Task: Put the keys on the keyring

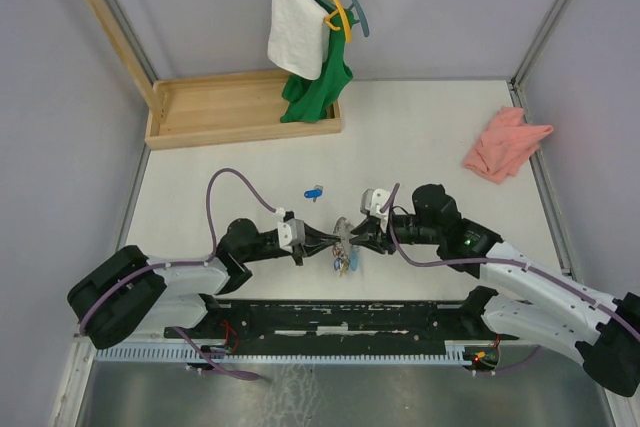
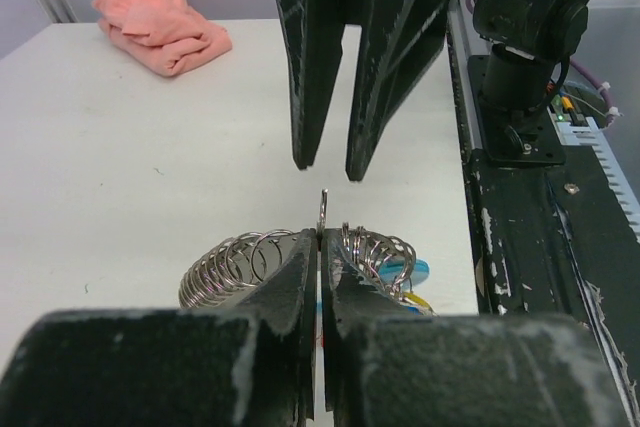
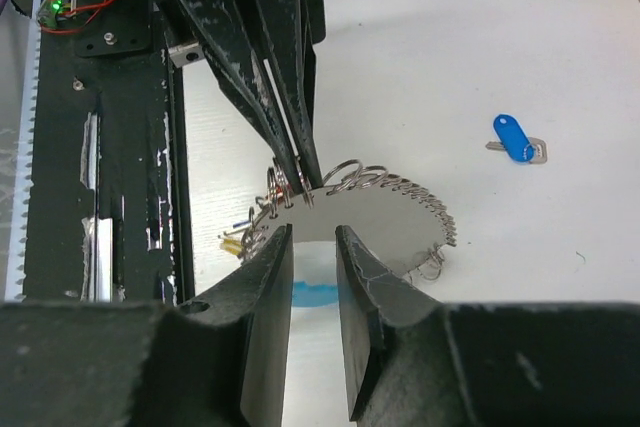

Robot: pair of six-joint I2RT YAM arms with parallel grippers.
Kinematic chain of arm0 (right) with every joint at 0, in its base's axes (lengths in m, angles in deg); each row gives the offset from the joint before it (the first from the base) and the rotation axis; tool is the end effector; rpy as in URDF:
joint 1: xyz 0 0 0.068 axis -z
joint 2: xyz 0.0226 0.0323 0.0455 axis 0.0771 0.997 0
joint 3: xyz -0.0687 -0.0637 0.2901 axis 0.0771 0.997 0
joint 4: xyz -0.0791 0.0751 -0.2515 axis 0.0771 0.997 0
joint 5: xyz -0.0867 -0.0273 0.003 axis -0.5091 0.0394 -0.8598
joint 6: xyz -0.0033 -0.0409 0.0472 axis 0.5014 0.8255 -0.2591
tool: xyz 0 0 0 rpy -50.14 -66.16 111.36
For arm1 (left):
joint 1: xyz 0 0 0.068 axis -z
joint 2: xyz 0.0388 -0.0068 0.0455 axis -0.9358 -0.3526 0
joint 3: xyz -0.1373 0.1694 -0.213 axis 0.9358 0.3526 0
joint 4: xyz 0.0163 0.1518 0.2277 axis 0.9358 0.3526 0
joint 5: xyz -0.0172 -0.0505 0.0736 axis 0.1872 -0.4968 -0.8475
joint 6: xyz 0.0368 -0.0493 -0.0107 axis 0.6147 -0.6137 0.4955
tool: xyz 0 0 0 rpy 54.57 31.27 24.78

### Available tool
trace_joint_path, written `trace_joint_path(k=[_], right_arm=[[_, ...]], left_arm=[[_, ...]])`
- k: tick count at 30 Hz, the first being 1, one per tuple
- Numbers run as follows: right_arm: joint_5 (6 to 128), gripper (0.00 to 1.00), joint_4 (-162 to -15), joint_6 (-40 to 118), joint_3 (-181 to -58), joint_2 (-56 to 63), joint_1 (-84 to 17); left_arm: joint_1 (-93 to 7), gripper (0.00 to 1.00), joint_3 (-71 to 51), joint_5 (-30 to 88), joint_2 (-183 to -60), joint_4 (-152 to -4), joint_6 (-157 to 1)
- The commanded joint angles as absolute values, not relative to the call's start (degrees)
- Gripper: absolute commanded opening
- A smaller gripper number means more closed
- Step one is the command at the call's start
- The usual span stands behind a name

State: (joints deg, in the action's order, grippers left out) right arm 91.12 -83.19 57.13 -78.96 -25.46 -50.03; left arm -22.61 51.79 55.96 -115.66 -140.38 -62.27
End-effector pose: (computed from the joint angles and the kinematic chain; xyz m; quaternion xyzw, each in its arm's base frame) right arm 0.1276 0.1661 0.2838 -0.5144 0.6343 0.3736 0.4398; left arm 0.1259 -0.1736 0.2095 0.4748 0.4888 -0.4466 0.5798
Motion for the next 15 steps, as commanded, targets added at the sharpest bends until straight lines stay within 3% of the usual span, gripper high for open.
trace_joint_path(k=[1, 15], right_arm=[[93.6, 0.31, -93.5, 57.0, -75.8, -25.9, -49.8], [97.0, 0.27, -98.0, 57.6, -75.0, -23.0, -49.7]], left_arm=[[-22.5, 0.03, 52.1, 55.3, -115.0, -149.8, -64.0], [-22.5, 0.03, 51.2, 57.6, -114.3, -147.7, -63.6]])
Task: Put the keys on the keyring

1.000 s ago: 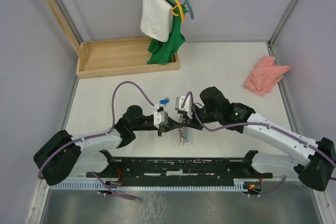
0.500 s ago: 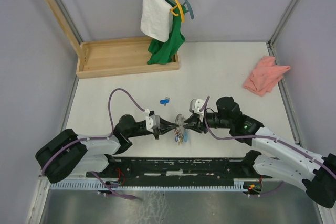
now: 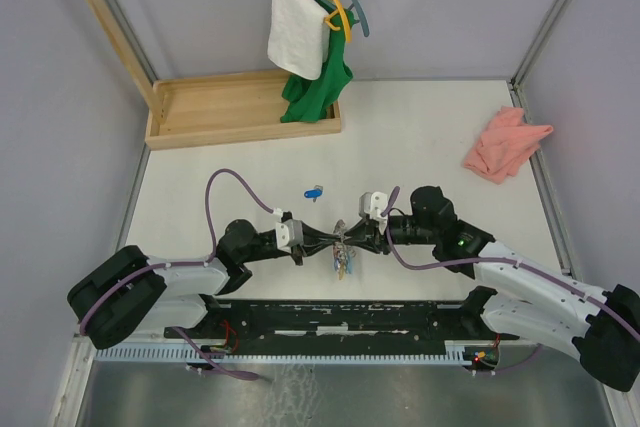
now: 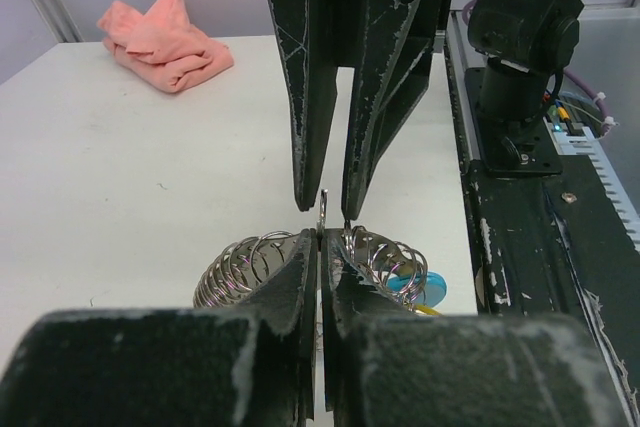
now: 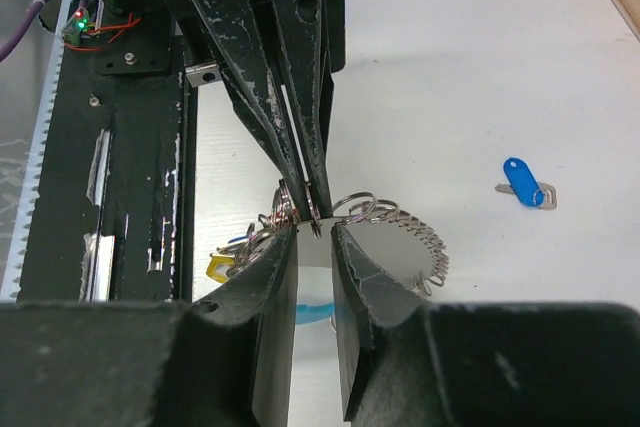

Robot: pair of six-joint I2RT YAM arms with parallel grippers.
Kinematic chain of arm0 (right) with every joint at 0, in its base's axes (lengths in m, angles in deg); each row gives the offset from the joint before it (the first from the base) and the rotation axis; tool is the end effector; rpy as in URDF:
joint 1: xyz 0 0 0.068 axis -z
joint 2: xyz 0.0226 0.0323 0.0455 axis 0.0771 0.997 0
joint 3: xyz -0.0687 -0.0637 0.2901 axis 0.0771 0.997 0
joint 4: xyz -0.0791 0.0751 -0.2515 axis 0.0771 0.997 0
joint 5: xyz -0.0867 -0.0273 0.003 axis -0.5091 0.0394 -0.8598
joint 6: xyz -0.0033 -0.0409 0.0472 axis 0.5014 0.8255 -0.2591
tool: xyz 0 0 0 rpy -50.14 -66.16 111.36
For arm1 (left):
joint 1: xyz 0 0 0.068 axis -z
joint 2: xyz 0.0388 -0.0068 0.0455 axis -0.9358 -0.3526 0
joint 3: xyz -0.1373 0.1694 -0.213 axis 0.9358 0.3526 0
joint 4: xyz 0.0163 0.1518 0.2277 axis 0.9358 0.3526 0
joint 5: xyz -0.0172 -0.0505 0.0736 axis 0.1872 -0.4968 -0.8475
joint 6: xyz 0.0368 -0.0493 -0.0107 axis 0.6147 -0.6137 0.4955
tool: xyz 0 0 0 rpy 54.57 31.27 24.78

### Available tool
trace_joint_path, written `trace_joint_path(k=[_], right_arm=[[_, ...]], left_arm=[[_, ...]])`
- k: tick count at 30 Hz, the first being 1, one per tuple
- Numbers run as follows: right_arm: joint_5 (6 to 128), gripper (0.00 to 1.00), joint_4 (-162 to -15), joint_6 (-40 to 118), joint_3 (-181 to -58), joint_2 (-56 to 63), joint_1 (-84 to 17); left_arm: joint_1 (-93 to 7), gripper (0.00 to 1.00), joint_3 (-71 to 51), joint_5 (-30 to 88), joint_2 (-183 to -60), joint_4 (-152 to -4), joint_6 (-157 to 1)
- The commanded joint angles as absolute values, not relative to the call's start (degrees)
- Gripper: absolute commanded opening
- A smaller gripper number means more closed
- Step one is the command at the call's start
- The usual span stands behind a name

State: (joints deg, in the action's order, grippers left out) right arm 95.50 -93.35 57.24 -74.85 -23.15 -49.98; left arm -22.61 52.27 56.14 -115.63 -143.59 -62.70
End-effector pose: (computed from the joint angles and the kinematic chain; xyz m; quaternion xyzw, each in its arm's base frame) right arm 0.1302 0.1728 0.2691 -0.5270 0.5969 0.4024 0.4516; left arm 0.1242 -0.1719 0.2134 0.4710 0.4722 -0.4502 0.5937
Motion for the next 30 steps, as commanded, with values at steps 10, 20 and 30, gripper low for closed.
trace_joint_path(k=[10, 20, 30], right_arm=[[98.8, 0.11, -96.8, 58.4, -76.5, -20.8, -49.7], [101.7, 0.01, -96.5, 59.8, -77.5, -20.0, -49.7], [102.6, 0.01, -96.9, 60.2, -77.7, -20.1, -49.7]], left_arm=[[-22.5, 0.03, 50.5, 58.7, -112.1, -143.8, -61.9], [-22.6, 0.21, 49.7, 59.0, -111.4, -140.5, -60.6], [-22.5, 0.25, 48.9, 59.5, -111.7, -138.1, -60.3]])
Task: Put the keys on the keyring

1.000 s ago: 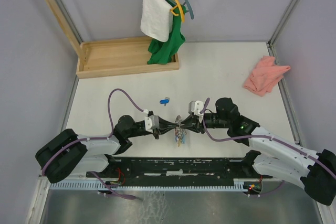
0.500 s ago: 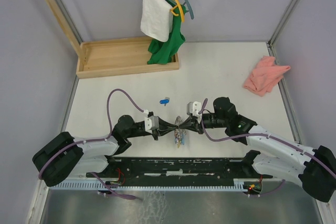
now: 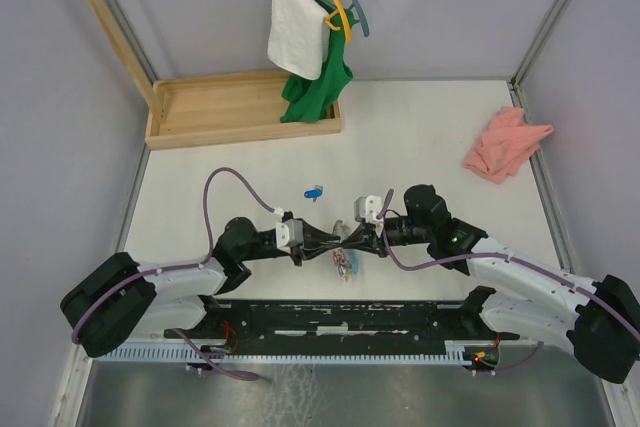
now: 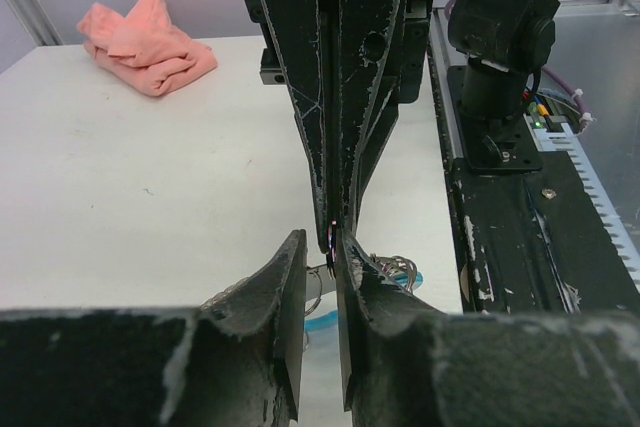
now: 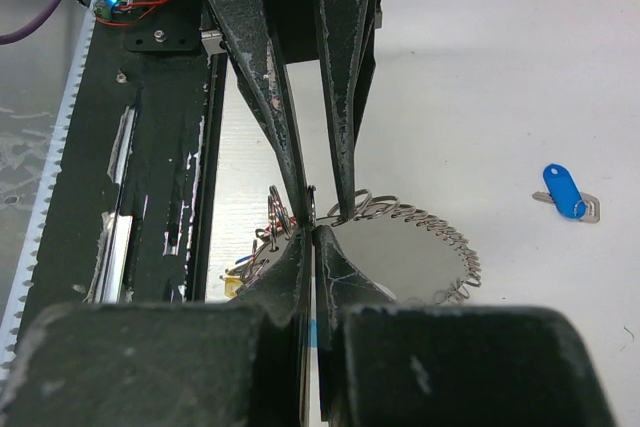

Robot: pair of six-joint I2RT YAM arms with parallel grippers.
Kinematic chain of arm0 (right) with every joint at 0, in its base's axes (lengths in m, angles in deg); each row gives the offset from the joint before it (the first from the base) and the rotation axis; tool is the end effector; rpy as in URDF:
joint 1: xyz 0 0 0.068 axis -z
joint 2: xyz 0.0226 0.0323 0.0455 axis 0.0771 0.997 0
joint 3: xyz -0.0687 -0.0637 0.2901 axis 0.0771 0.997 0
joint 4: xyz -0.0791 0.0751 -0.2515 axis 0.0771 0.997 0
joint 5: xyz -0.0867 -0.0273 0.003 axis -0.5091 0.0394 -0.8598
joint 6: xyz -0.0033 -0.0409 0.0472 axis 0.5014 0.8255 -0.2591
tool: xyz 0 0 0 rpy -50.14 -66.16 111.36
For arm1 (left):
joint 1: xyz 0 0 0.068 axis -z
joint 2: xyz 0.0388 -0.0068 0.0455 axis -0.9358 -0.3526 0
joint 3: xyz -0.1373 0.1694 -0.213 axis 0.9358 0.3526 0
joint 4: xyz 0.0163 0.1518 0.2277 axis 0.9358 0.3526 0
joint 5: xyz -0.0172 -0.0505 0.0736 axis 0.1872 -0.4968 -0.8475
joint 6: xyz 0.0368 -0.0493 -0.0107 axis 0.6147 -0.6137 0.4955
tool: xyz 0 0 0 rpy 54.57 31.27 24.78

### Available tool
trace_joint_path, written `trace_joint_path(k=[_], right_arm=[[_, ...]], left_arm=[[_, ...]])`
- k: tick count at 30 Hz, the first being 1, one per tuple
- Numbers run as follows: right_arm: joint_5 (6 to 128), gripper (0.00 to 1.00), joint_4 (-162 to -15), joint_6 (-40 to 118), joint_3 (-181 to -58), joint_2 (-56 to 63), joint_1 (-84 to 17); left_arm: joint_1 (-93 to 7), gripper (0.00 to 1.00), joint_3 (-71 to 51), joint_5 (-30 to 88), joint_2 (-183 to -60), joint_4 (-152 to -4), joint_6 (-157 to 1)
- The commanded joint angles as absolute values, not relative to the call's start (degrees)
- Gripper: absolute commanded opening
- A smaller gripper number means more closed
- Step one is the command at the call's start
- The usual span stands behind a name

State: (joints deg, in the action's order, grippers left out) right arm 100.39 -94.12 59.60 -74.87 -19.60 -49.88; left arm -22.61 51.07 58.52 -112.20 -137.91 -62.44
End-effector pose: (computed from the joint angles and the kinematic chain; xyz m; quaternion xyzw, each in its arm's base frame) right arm 0.1335 0.1802 0.2592 -0.5536 0.5795 0.4216 0.4242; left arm 0.1215 -0.1713 0.2198 0.4847 0.4677 -0.4591 0.5792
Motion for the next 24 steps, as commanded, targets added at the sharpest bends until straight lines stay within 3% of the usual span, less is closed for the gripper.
trace_joint_path(k=[1, 8, 14, 24], right_arm=[[102.5, 0.01, -96.8, 60.1, -77.6, -20.3, -49.7], [101.4, 0.01, -97.1, 60.2, -77.4, -21.6, -49.7], [101.3, 0.01, -97.6, 59.9, -77.3, -22.0, -49.7], [101.6, 0.01, -97.8, 59.6, -77.4, -21.8, -49.7]], left_arm=[[-22.5, 0.26, 48.9, 59.5, -111.8, -137.9, -60.3], [-22.5, 0.32, 49.4, 57.9, -111.4, -135.1, -60.1], [-22.5, 0.32, 49.6, 56.2, -110.1, -133.0, -59.4], [-22.5, 0.15, 48.6, 57.1, -111.0, -132.4, -59.7]])
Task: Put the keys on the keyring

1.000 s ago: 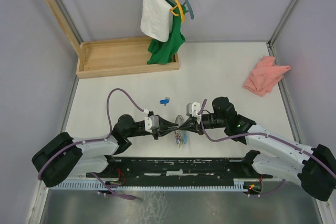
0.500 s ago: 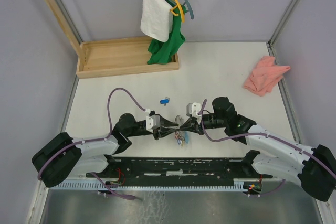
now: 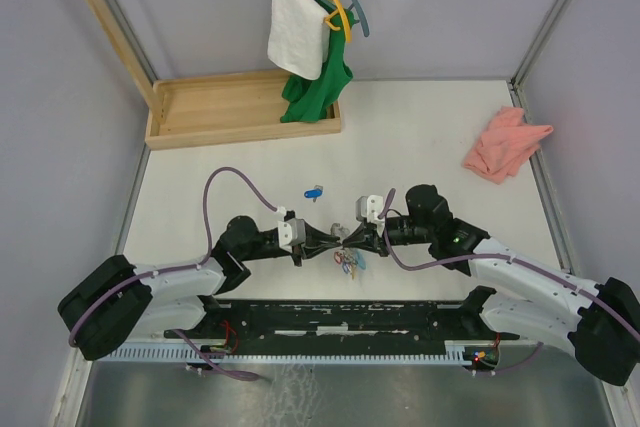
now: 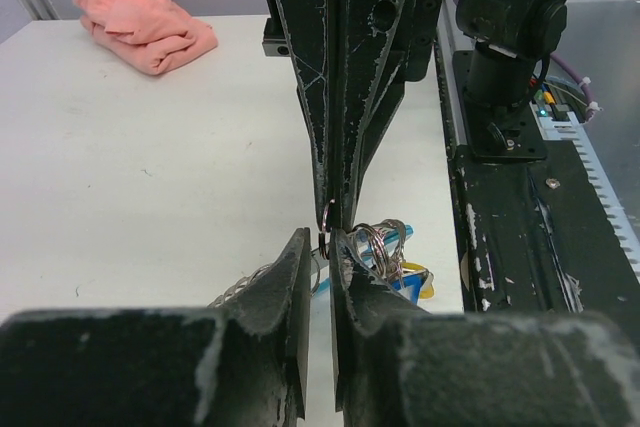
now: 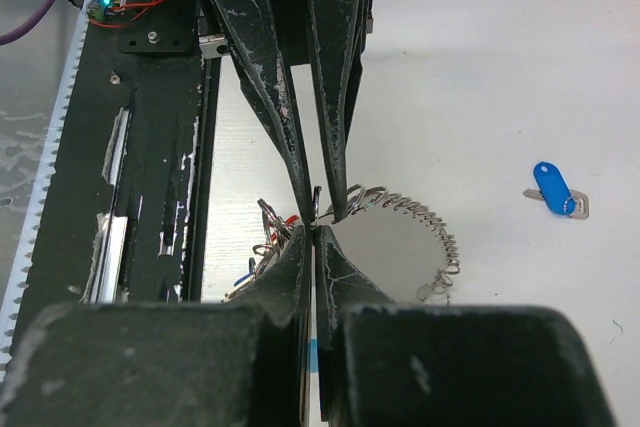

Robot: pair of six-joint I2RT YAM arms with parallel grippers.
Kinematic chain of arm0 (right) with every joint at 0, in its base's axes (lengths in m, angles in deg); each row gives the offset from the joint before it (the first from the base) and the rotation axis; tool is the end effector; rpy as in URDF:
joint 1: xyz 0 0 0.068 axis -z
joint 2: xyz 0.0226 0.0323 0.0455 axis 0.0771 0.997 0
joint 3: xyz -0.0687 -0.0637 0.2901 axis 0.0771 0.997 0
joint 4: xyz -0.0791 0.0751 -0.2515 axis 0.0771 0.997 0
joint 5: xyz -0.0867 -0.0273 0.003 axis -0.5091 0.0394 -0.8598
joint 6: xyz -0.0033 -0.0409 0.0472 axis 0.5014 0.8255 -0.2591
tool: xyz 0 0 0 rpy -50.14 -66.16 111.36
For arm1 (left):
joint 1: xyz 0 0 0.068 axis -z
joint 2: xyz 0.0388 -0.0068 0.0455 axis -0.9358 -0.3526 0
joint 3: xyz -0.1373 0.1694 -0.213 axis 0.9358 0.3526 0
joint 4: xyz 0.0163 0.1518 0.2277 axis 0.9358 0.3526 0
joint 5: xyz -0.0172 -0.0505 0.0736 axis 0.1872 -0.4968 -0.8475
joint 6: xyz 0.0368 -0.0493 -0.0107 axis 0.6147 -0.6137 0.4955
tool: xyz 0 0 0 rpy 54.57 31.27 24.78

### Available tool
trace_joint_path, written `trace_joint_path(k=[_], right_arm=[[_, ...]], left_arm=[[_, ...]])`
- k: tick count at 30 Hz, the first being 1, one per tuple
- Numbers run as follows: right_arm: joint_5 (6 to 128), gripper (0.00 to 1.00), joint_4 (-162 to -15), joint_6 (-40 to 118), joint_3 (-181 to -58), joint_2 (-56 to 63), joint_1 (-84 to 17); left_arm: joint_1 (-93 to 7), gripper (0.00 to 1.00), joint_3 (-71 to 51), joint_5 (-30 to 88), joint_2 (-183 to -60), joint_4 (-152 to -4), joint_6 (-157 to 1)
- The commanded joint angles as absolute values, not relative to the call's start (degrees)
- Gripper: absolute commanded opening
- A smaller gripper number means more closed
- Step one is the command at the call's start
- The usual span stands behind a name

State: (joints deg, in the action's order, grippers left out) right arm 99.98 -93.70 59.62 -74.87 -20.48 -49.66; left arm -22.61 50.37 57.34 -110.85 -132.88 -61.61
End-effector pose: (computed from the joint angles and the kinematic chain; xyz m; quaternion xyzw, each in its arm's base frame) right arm 0.1327 0.1778 0.2615 -0.5514 0.5799 0.4183 0.4297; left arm 0.1228 -0.1716 0.2183 0.4854 0.4881 -0.4493 0.5695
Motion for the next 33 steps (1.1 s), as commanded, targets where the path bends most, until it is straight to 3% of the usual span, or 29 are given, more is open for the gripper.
trace_joint_path(k=[1, 4, 7, 14, 16, 20, 26, 28, 30, 33], right_arm=[[101.5, 0.01, -97.8, 59.6, -77.4, -21.9, -49.7], [101.8, 0.01, -97.8, 59.6, -77.5, -22.0, -49.7], [101.0, 0.02, -97.1, 59.0, -78.3, -21.7, -49.7], [90.9, 0.37, -94.5, 53.7, -84.4, -18.5, -49.6], [87.9, 0.43, -93.7, 52.2, -86.7, -16.5, -49.5], [78.4, 0.50, -92.9, 47.8, -91.2, -10.7, -48.7], [70.9, 0.51, -86.8, 44.8, -99.5, 1.0, -46.4], [73.0, 0.50, -82.2, 45.1, -101.8, 4.7, -46.8], [74.5, 0.50, -79.9, 45.4, -102.1, 6.8, -48.4], [75.4, 0.50, -78.3, 44.6, -101.2, 8.8, -51.2]], left_arm=[[-22.5, 0.15, 48.6, 56.9, -111.1, -132.2, -59.7], [-22.5, 0.04, 48.4, 56.4, -111.1, -131.6, -59.8], [-22.5, 0.03, 48.6, 54.2, -109.8, -129.7, -58.8], [-22.5, 0.03, 50.7, 43.4, -99.5, -119.6, -56.0], [-22.5, 0.03, 51.7, 41.0, -96.0, -116.7, -55.8], [-22.5, 0.03, 53.8, 36.7, -87.8, -112.4, -55.5], [-22.5, 0.03, 55.6, 32.0, -78.1, -106.9, -56.0], [-22.5, 0.10, 55.9, 29.1, -77.2, -106.0, -58.7], [-22.6, 0.26, 56.1, 25.1, -77.1, -104.9, -63.1], [-22.6, 0.33, 56.2, 21.1, -77.8, -101.9, -71.4]])
